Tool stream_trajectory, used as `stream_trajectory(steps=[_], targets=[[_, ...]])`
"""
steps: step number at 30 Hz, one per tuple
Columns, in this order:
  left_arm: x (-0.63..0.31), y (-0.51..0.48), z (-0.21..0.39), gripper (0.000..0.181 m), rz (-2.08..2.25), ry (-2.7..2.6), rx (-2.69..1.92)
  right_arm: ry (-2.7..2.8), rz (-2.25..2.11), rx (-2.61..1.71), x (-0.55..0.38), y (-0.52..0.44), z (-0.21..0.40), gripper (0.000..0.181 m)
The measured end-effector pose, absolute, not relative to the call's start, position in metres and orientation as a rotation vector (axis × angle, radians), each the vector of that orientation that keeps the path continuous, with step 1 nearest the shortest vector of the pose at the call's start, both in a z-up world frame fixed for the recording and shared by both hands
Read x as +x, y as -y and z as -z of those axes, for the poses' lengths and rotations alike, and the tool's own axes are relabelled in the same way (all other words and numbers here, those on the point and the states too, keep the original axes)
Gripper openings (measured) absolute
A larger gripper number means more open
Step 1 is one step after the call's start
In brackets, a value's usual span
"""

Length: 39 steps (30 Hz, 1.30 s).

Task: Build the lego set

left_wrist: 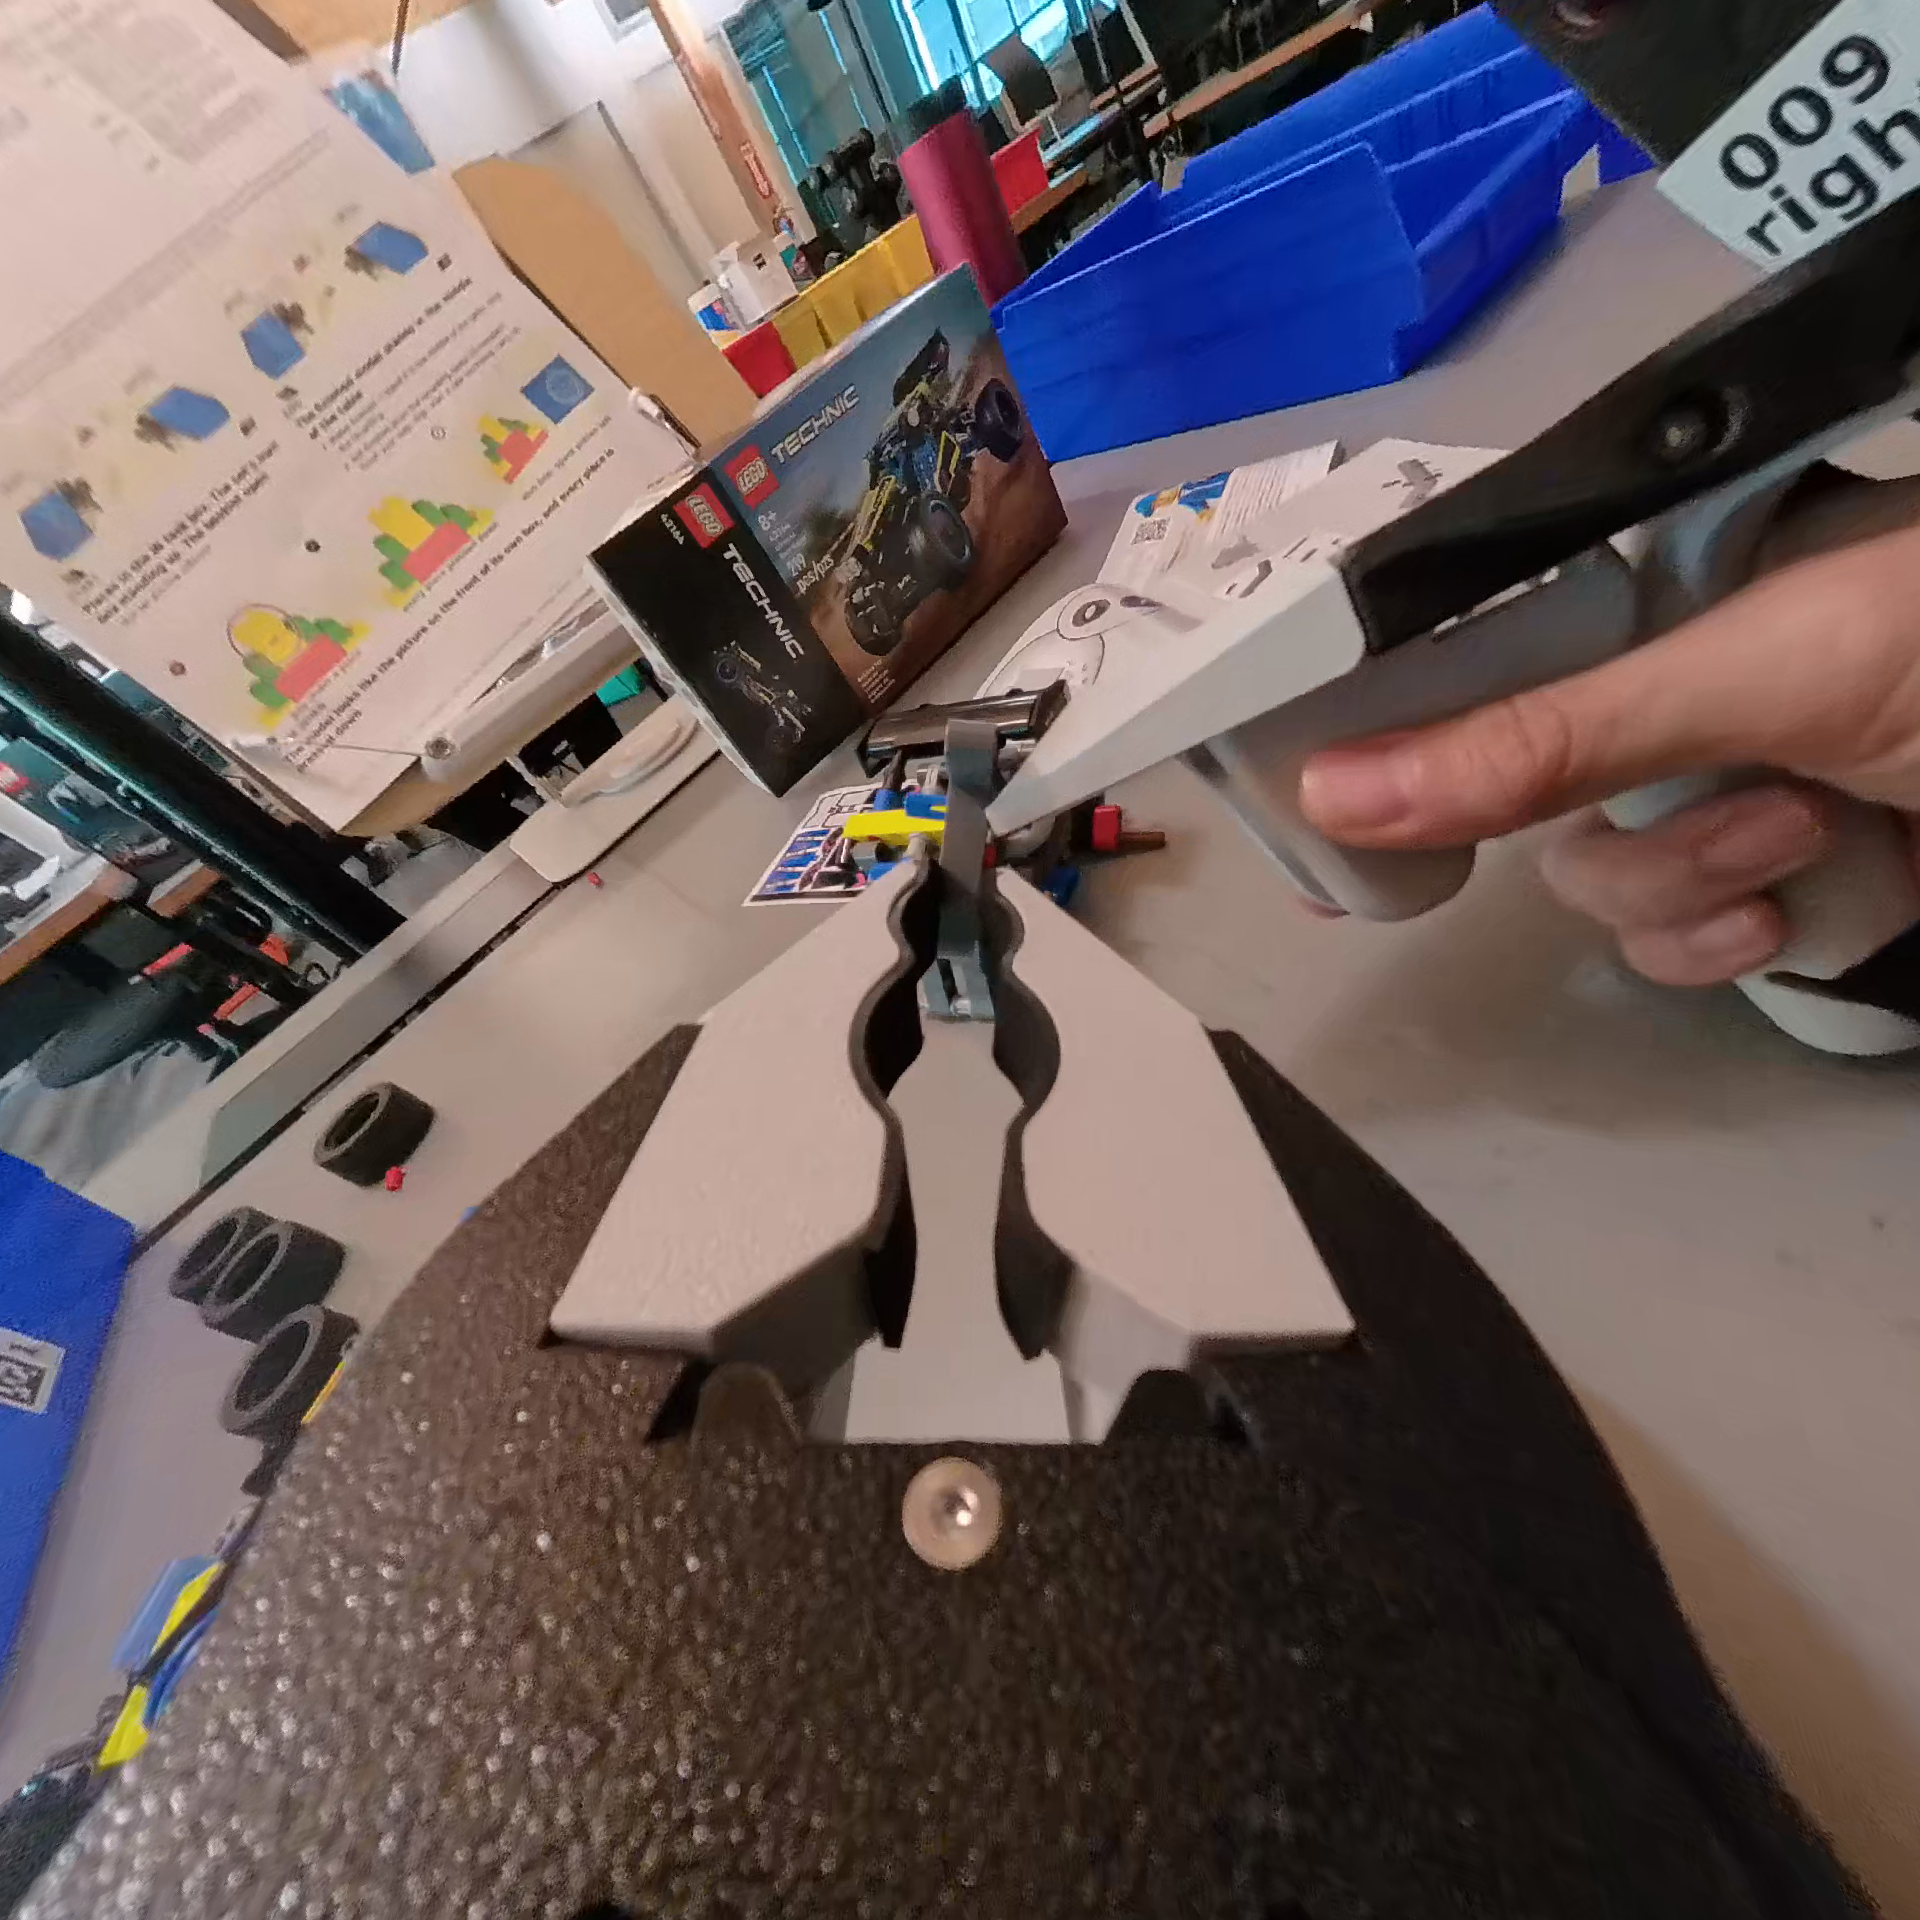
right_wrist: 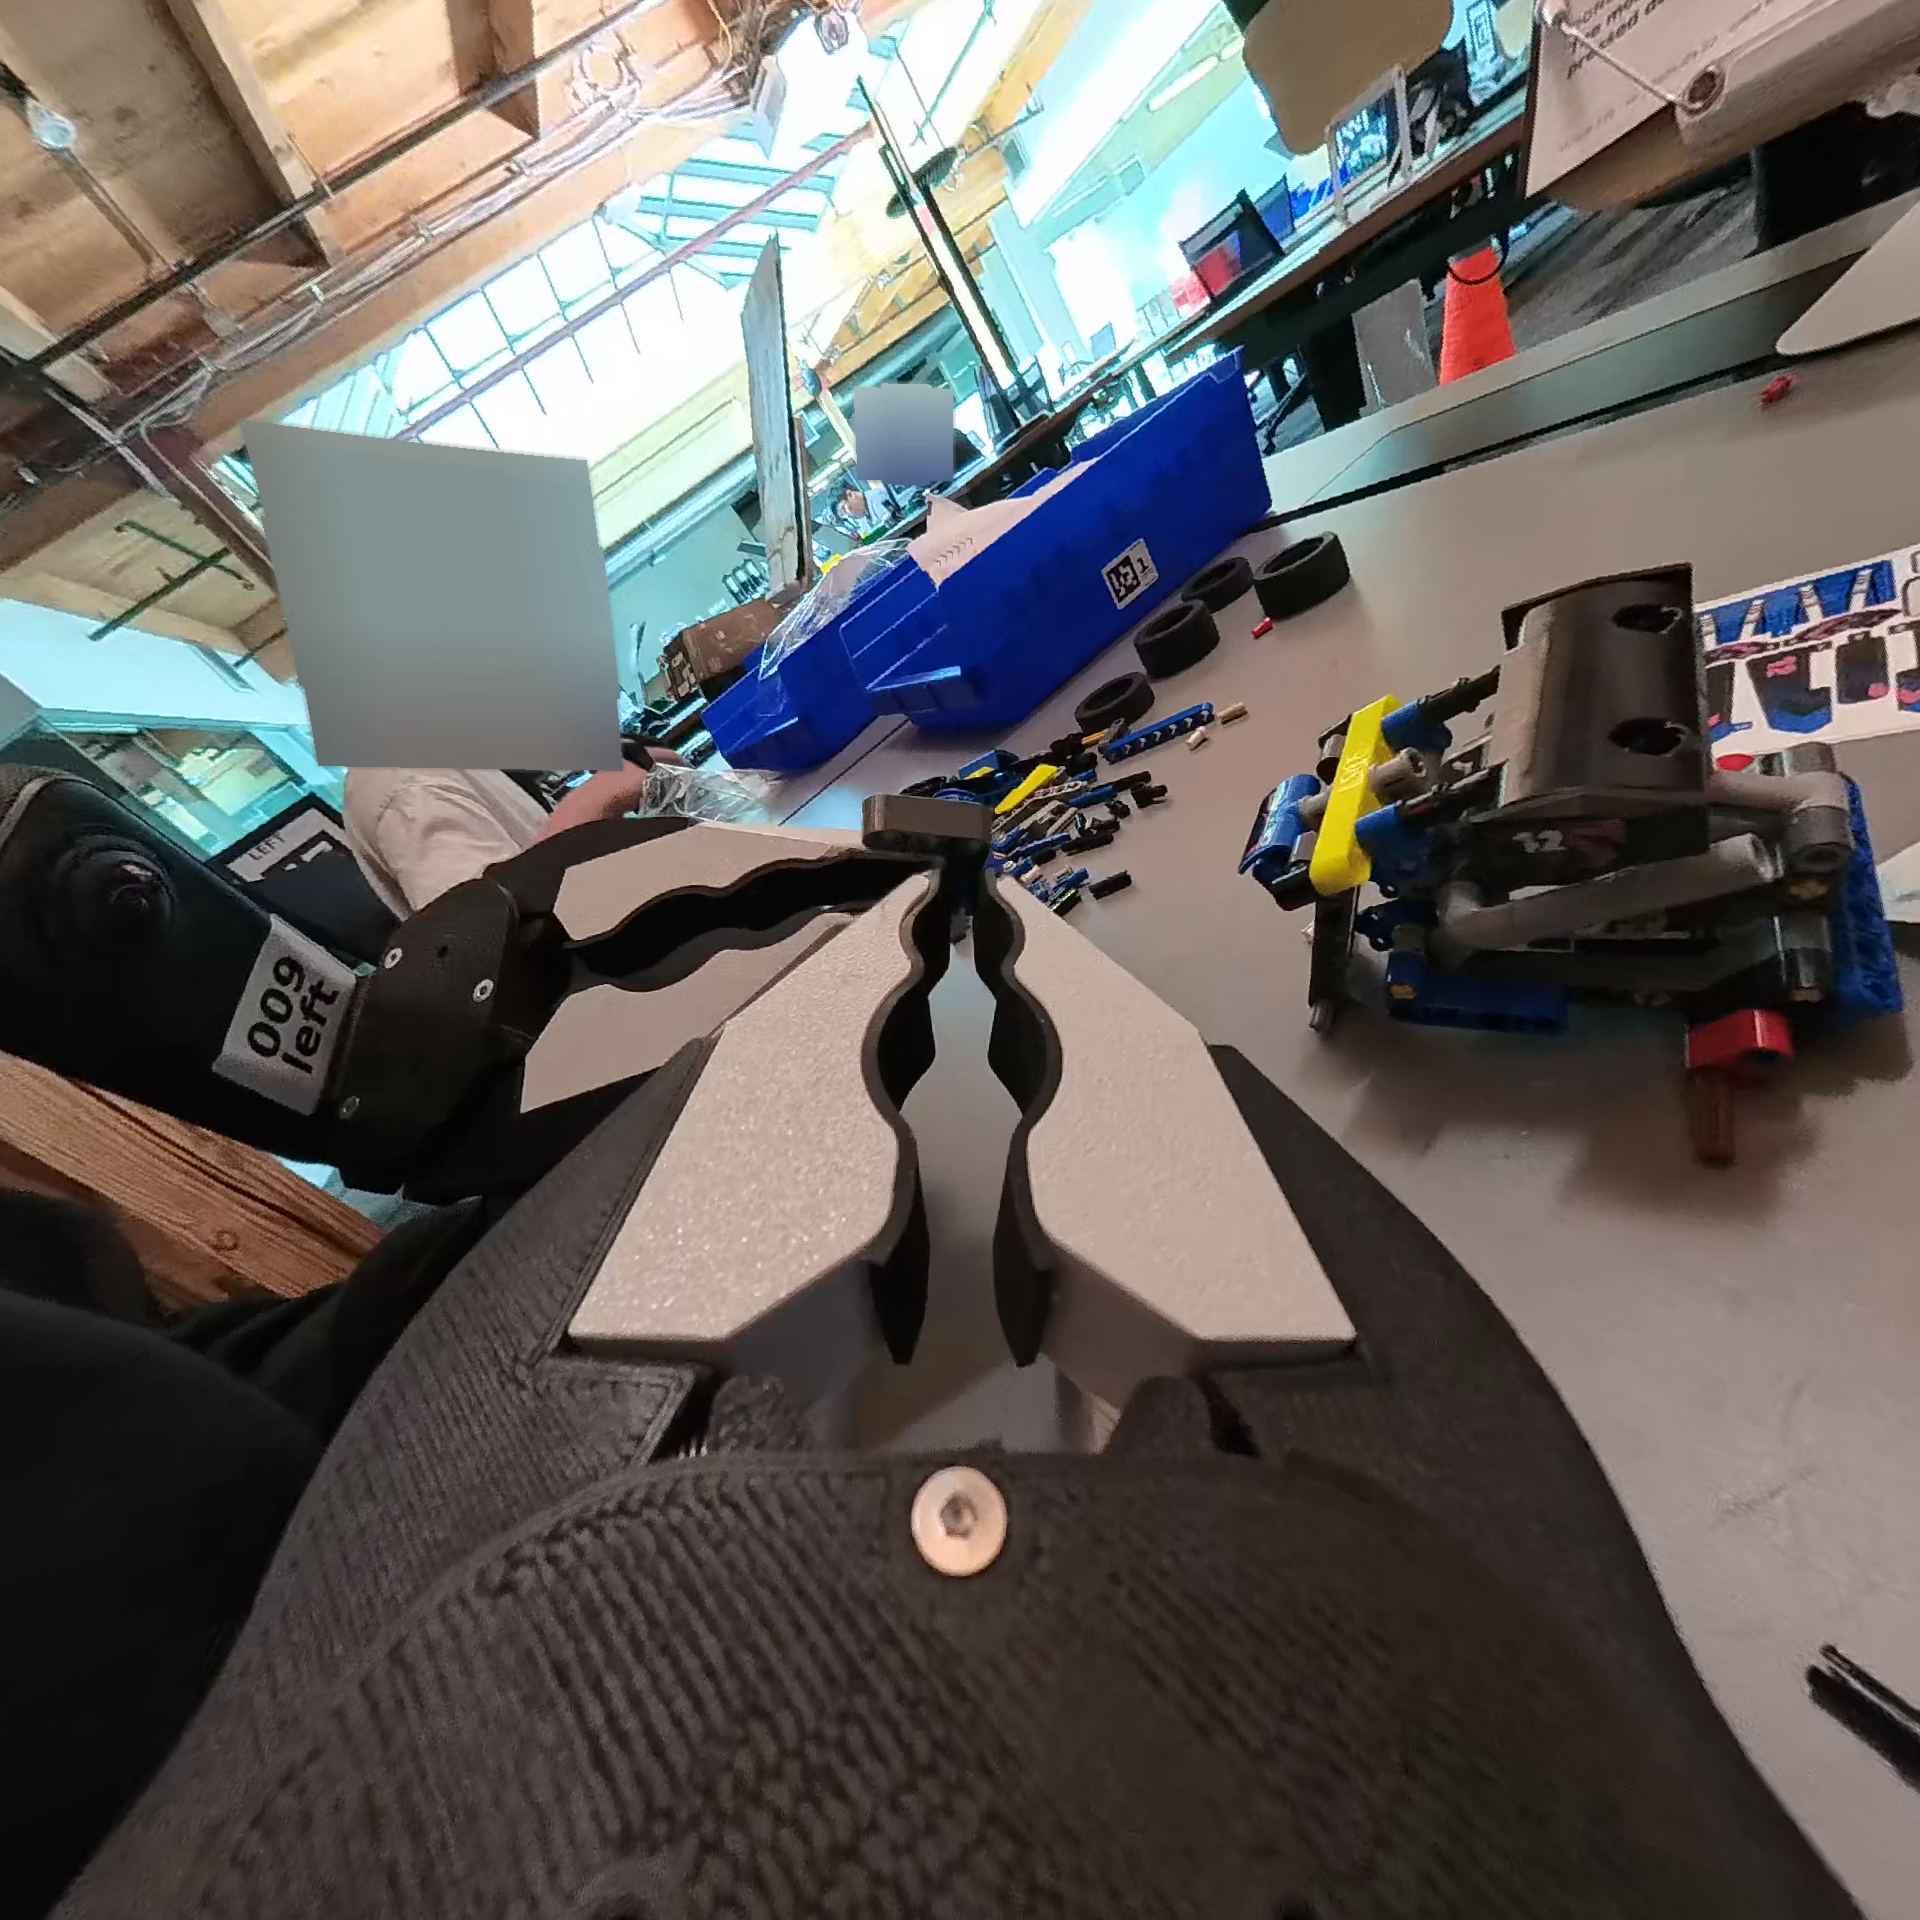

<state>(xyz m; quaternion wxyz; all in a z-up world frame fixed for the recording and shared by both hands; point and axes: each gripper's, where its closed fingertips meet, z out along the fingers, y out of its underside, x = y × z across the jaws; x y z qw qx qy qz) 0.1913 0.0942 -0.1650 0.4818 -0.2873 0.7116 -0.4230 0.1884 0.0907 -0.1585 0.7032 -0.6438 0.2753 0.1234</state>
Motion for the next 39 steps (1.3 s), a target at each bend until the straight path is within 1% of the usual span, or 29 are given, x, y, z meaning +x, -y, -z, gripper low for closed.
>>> stream_trajectory(steps=[14,19,22,24,26,27,28,30,32,34,35,39], targets=[[0.192,-0.101,0.161,0.003,1.134,-1.693,-0.832,-0.636,-0.256,-1.432,0.186,-0.092,0.160,0.004],[0.192,-0.101,0.162,0.003,1.233,-1.676,-0.896,-0.630,-0.203,-1.459,0.185,-0.091,0.159,0.004],[0.192,-0.101,0.161,0.003,1.397,-1.643,-1.012,-0.622,-0.169,-1.487,0.185,-0.090,0.161,0.004],[0.194,-0.127,0.141,0.003,1.514,-1.479,-1.094,-0.654,-0.157,-1.514,0.187,-0.083,0.168,0.003],[0.195,-0.149,0.132,0.003,1.438,-1.495,-1.082,-0.676,-0.234,-1.492,0.187,-0.079,0.166,0.003],[0.197,-0.153,0.134,0.004,1.359,-1.521,-1.044,-0.670,-0.310,-1.568,0.182,-0.081,0.173,0.003],[0.198,-0.151,0.139,0.004,1.316,-1.550,-1.021,-0.669,-0.273,-1.670,0.184,-0.077,0.182,0.003],[0.198,-0.140,0.155,0.004,1.269,-1.654,-1.017,-0.663,-0.054,-1.987,0.196,-0.052,0.215,0.003],[0.198,-0.130,0.175,0.004,1.217,-1.765,-0.991,-0.607,0.120,-2.096,0.207,-0.031,0.222,0.003],[0.197,-0.120,0.188,0.004,1.206,-1.858,-0.977,-0.615,0.122,-2.165,0.208,-0.024,0.231,0.003],[0.197,-0.115,0.193,0.004,1.214,-1.896,-0.978,-0.611,0.086,-2.188,0.205,-0.024,0.237,0.005],[0.191,-0.100,0.206,0.004,1.215,-2.031,-0.932,-0.542,0.081,-2.193,0.198,-0.029,0.238,0.032]])
